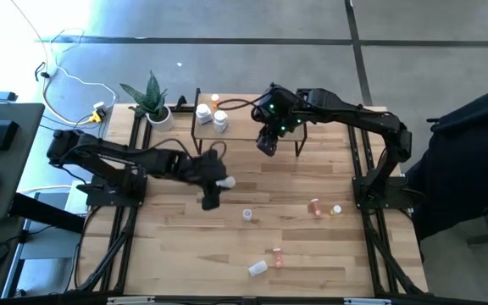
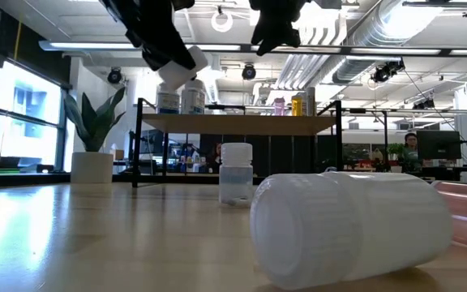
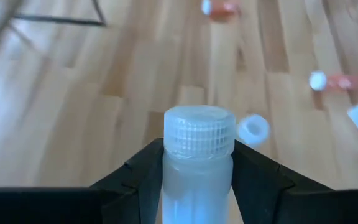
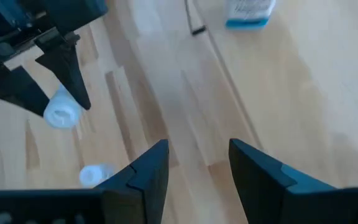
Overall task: Pick and place medicine bottles onto shelf by color
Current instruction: Put the bottom left white pill bottle on the shelf
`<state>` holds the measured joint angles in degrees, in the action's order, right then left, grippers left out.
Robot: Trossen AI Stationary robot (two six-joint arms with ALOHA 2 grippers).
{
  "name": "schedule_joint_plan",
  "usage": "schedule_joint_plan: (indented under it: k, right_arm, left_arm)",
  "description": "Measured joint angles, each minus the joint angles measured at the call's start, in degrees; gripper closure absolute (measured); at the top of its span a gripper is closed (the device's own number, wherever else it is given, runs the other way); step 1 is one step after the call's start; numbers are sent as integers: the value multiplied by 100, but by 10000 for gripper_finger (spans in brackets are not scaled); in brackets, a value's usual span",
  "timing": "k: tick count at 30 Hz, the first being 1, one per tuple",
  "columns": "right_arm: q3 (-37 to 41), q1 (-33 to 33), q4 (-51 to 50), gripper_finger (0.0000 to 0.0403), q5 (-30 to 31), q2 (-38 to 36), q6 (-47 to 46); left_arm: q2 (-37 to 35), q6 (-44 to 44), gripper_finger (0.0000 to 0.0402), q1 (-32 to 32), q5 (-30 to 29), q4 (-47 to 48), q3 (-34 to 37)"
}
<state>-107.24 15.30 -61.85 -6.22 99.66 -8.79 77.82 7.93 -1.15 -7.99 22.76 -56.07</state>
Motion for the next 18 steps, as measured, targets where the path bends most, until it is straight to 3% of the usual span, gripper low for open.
schedule_joint_plan:
  k: [9, 18]
  right_arm:
    - [0, 180, 785, 244, 1, 0, 716]
    - [0, 211, 1676, 244, -42, 0, 1335]
  left_arm:
    - [-494, -222, 248, -773, -3, -142, 0]
    - [-582, -326, 248, -1246, -16, -1061, 0]
